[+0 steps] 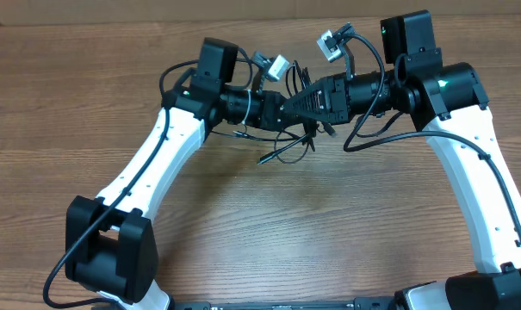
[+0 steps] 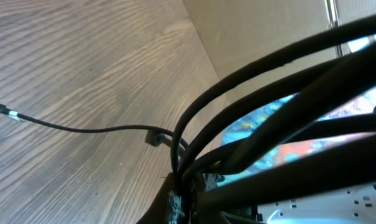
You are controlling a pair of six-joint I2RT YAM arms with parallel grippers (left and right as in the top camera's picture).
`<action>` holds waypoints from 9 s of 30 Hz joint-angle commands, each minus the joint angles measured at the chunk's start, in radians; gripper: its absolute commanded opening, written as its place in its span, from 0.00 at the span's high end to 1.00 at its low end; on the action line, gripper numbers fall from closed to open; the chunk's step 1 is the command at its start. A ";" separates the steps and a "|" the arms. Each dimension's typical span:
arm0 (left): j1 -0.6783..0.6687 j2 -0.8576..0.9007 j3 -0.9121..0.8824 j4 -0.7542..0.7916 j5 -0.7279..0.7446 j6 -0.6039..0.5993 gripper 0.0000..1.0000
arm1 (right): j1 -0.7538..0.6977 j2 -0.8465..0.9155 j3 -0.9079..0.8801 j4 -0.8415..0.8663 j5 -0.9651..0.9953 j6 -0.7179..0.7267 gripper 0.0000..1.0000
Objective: Untangle cables
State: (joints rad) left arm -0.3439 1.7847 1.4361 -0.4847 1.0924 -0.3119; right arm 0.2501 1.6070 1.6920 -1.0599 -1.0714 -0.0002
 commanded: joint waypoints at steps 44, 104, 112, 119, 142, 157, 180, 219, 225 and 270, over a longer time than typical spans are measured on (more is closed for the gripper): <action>0.078 -0.069 0.070 -0.335 -0.208 0.408 0.54 | -0.061 -0.013 0.011 -0.054 0.030 0.043 0.96; 0.044 -0.121 0.180 -0.604 -0.500 0.232 0.66 | 0.074 -0.012 0.011 0.011 0.798 1.323 0.96; 0.025 -0.129 0.176 -0.539 -0.316 0.423 0.58 | 0.074 -0.007 0.011 0.046 0.800 1.458 0.96; -0.005 -0.109 0.148 -0.374 -0.362 0.421 0.56 | 0.074 -0.007 0.011 0.041 0.743 1.354 0.96; -0.040 -0.001 0.149 -0.296 -0.451 0.281 0.96 | 0.041 -0.007 0.011 0.016 0.719 1.193 0.96; 0.072 -0.243 0.185 -0.480 -0.490 0.163 0.96 | 0.003 0.046 0.009 -0.108 0.571 0.357 0.21; 0.167 -0.275 0.216 -0.480 -0.475 -0.473 0.96 | 0.292 0.208 0.009 0.123 0.544 0.125 0.24; 0.201 -0.275 0.216 -0.484 -0.331 -0.071 0.96 | 0.173 0.175 0.011 -0.028 0.578 0.292 0.42; 0.201 -0.273 0.216 -0.575 -0.237 0.309 0.96 | 0.123 0.181 0.011 -0.002 0.568 0.322 0.41; 0.252 -0.268 0.215 -0.828 -1.104 -0.133 0.96 | -0.049 0.172 0.383 -0.400 1.340 0.534 0.96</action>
State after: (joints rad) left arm -0.1020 1.5444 1.6337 -1.3022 0.0845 -0.4461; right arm 0.2157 1.8019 2.0514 -1.4231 -0.2733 0.2420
